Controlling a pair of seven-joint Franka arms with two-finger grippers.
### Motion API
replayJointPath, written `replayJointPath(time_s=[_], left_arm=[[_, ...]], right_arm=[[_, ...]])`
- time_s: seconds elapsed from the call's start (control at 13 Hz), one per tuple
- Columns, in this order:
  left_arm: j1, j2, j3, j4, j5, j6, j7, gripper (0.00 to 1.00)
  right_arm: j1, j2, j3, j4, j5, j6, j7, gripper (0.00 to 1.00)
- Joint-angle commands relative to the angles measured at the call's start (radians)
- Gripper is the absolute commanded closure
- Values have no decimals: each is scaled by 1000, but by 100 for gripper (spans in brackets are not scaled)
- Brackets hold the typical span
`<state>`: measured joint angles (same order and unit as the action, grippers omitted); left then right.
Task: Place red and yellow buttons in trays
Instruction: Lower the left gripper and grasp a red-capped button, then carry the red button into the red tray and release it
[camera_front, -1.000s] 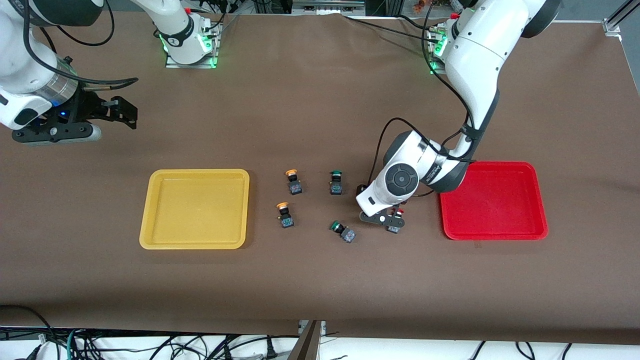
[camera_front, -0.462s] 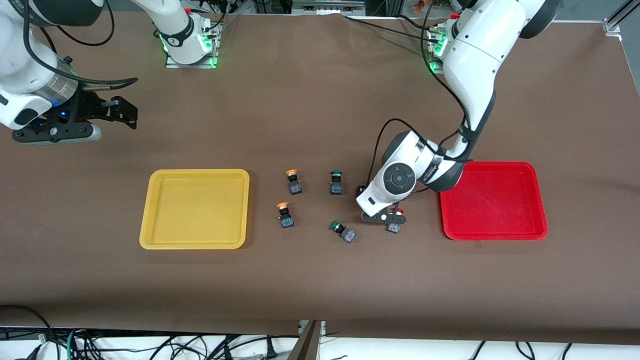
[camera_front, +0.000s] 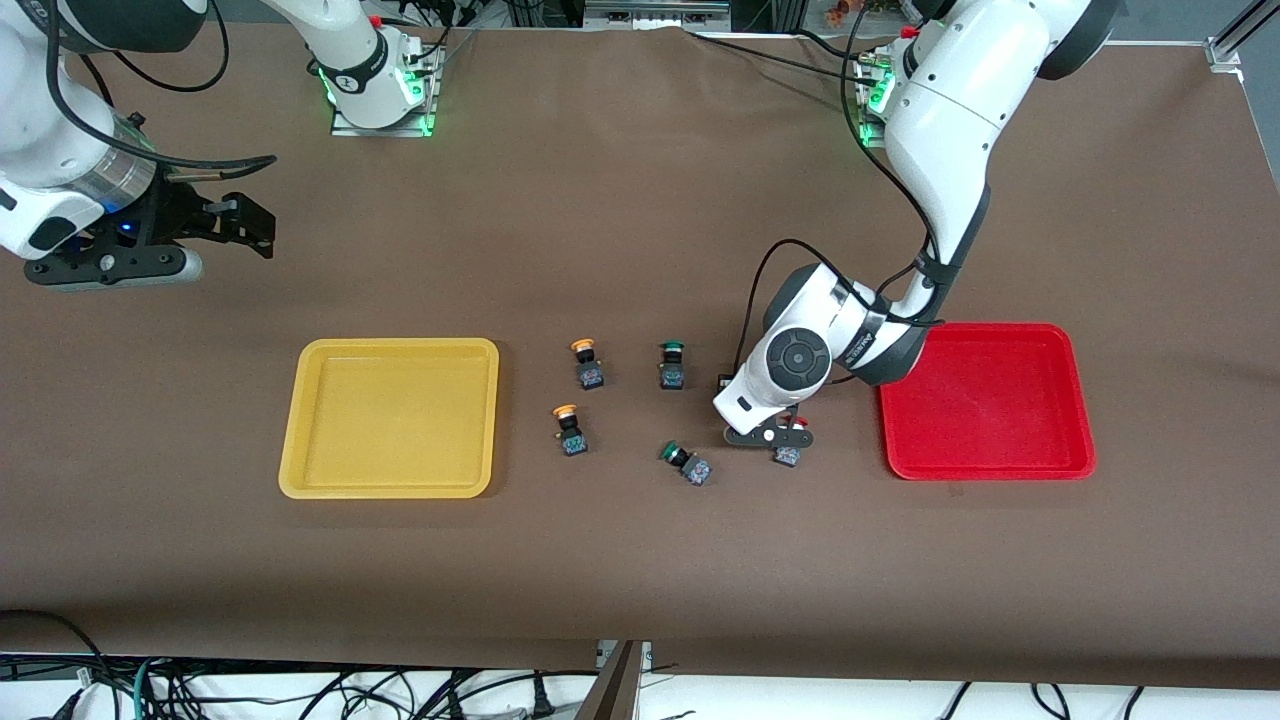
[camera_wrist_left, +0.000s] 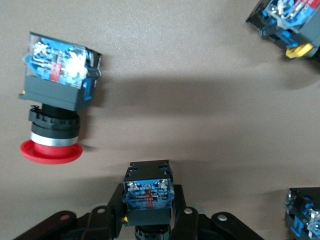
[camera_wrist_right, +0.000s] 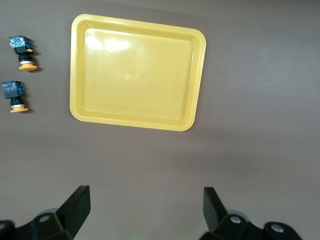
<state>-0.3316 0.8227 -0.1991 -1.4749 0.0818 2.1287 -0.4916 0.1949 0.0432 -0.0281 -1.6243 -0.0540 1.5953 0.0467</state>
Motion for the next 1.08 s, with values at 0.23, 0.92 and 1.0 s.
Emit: replayJointPath(time_s=[0.23, 0.92, 1.0], left_arm=[[123, -109, 4, 8, -22, -163, 175, 100], [524, -178, 4, -119, -23, -156, 742, 100], [567, -180, 4, -140, -23, -147, 784, 100]], right_arm=[[-8, 3, 5, 15, 16, -3, 13, 0], [-8, 3, 5, 14, 16, -3, 12, 0], [-8, 3, 5, 15, 16, -3, 12, 0]])
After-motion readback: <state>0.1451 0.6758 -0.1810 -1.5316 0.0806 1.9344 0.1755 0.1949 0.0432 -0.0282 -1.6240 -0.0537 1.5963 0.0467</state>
